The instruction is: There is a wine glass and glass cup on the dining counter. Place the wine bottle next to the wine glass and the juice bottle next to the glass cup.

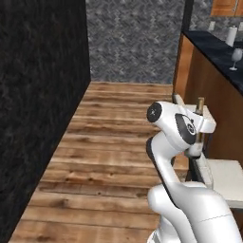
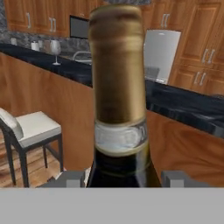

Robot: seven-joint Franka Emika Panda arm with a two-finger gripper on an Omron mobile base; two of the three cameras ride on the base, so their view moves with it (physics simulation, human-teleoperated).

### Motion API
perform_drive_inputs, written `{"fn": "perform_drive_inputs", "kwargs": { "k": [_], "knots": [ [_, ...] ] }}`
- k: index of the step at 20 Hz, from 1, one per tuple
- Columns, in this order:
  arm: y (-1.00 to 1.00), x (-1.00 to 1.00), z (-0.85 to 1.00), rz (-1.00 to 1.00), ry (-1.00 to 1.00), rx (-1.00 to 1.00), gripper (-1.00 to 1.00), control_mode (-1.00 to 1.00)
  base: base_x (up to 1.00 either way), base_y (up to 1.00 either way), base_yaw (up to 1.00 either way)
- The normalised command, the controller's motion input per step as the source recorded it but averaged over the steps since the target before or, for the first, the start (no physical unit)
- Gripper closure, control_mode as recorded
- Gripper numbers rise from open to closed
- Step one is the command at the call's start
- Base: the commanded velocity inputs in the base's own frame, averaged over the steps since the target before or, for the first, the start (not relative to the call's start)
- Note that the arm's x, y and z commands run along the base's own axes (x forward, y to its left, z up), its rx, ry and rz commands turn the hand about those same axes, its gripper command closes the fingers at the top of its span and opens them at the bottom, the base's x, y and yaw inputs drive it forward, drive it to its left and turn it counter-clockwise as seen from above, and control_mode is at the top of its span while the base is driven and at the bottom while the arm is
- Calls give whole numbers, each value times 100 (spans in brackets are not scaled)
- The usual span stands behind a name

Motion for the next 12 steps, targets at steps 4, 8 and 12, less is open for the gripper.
{"fn": "perform_drive_inputs", "kwargs": {
  "k": [4, 8, 12],
  "knots": [
    [0, 0, 0, 0, 0, 0, 100, 100, 88, 31, -17],
    [0, 0, 0, 0, 0, 0, 100, 100, 88, 31, -16],
    [0, 0, 0, 0, 0, 0, 100, 100, 86, 28, -19]
  ]
}}
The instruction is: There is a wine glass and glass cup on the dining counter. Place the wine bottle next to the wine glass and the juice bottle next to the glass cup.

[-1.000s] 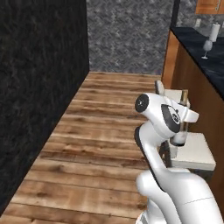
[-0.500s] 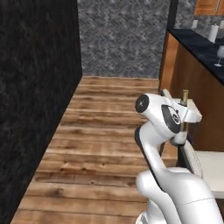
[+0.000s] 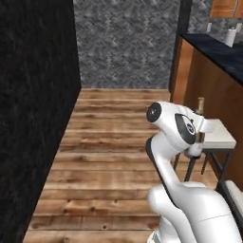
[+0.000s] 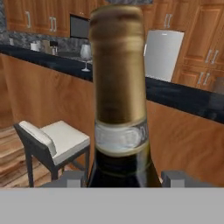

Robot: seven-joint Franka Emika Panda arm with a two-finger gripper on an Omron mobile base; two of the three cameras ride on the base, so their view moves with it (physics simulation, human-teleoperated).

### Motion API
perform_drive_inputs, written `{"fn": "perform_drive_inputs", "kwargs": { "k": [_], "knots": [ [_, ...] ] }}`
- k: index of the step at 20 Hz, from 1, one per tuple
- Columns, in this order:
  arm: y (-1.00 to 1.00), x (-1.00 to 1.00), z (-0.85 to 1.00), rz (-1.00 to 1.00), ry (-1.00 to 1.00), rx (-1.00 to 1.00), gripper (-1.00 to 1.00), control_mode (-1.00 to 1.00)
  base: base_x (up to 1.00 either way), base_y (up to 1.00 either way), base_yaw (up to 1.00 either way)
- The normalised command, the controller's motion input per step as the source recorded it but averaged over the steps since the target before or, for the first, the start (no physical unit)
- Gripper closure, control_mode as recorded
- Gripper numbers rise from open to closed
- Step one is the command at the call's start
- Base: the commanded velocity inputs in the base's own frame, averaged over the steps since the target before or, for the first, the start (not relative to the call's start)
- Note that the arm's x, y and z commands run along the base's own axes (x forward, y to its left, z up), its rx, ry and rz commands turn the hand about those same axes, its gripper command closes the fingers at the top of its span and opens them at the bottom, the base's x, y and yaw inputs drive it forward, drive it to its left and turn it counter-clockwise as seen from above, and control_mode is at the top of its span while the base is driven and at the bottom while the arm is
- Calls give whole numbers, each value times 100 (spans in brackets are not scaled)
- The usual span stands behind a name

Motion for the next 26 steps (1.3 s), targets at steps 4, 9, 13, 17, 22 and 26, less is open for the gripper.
{"fn": "perform_drive_inputs", "kwargs": {
  "k": [4, 9, 13, 17, 22, 26],
  "knots": [
    [0, 0, 0, 0, 0, 0, 100, 100, 79, 24, -27],
    [0, 0, 0, 0, 0, 0, 100, 100, 75, 25, -32],
    [0, 0, 0, 0, 0, 0, 100, 100, 66, 27, -41],
    [0, 0, 0, 0, 0, 0, 100, 100, 64, 27, -44],
    [0, 0, 0, 0, 0, 0, 100, 100, 64, 28, -43],
    [0, 0, 0, 0, 0, 0, 100, 100, 57, 29, -51]
  ]
}}
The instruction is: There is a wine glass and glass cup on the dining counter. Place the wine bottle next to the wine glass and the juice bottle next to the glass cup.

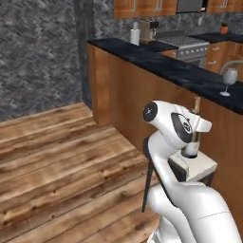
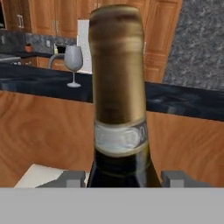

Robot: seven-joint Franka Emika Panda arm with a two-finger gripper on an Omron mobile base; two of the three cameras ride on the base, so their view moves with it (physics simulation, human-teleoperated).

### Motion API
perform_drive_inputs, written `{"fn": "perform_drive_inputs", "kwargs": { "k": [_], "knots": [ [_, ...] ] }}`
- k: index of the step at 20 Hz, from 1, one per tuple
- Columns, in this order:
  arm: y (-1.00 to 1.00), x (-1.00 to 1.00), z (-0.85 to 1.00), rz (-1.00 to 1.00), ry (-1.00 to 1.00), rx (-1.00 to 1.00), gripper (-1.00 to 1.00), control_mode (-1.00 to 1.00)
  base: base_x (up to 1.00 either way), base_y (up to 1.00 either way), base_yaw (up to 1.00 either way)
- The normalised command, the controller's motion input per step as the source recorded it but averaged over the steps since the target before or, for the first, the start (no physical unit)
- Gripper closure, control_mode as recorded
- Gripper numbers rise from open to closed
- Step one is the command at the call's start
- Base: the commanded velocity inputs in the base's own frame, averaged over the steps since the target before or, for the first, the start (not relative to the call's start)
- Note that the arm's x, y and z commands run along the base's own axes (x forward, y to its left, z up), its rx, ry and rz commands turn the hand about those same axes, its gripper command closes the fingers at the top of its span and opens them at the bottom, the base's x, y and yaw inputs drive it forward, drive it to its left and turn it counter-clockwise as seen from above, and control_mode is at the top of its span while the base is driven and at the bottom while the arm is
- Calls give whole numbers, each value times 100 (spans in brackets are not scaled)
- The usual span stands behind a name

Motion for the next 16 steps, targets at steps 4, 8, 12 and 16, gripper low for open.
{"fn": "perform_drive_inputs", "kwargs": {
  "k": [4, 8, 12, 16],
  "knots": [
    [0, 0, 0, 0, 0, 0, 100, 100, 48, 32, -60],
    [0, 0, 0, 0, 0, 0, 100, 100, 47, 35, -62],
    [0, 0, 0, 0, 0, 0, 100, 100, 48, 36, -59],
    [0, 0, 0, 0, 0, 0, 100, 100, 47, 36, -49]
  ]
}}
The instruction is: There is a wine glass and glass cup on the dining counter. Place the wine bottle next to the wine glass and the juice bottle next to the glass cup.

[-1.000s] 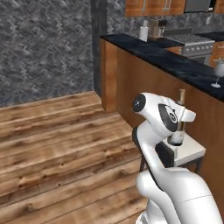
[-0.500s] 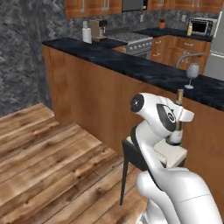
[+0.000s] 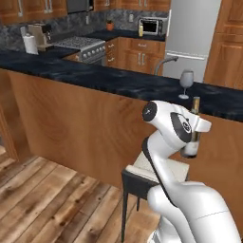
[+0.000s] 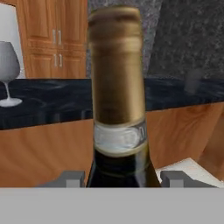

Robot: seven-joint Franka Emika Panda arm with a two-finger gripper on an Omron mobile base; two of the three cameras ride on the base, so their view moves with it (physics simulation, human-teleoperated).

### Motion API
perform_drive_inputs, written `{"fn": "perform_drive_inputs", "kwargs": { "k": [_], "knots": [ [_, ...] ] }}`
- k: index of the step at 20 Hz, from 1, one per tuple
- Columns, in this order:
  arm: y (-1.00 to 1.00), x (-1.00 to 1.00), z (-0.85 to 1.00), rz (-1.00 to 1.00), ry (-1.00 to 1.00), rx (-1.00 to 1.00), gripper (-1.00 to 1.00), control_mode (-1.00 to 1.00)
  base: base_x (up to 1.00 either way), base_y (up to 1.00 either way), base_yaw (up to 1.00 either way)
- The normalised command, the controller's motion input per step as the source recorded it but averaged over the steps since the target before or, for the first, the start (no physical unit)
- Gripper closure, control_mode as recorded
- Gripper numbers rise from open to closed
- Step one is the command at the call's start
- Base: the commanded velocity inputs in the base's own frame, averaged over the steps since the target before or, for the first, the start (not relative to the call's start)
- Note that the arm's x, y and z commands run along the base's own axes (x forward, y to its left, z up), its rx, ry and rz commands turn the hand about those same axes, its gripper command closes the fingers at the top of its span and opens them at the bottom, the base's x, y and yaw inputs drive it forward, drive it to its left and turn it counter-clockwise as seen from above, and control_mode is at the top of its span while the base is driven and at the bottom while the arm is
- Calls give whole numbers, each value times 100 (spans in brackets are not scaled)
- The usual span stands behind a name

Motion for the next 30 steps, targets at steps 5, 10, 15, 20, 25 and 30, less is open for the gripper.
{"fn": "perform_drive_inputs", "kwargs": {
  "k": [5, 10, 15, 20, 25, 30],
  "knots": [
    [0, 0, 0, 0, 0, 0, 100, 100, 55, 36, -51],
    [0, 0, 0, 0, 0, 0, 100, 100, 53, 29, -45],
    [0, 0, 0, 0, 0, 0, 100, 100, 42, 26, -33],
    [0, 0, 0, 0, 0, 0, 100, 100, 33, 17, -25],
    [0, 0, 0, 0, 0, 0, 100, 100, 17, 4, -13],
    [0, 0, 0, 0, 0, 0, 100, 100, 0, 0, -1]
  ]
}}
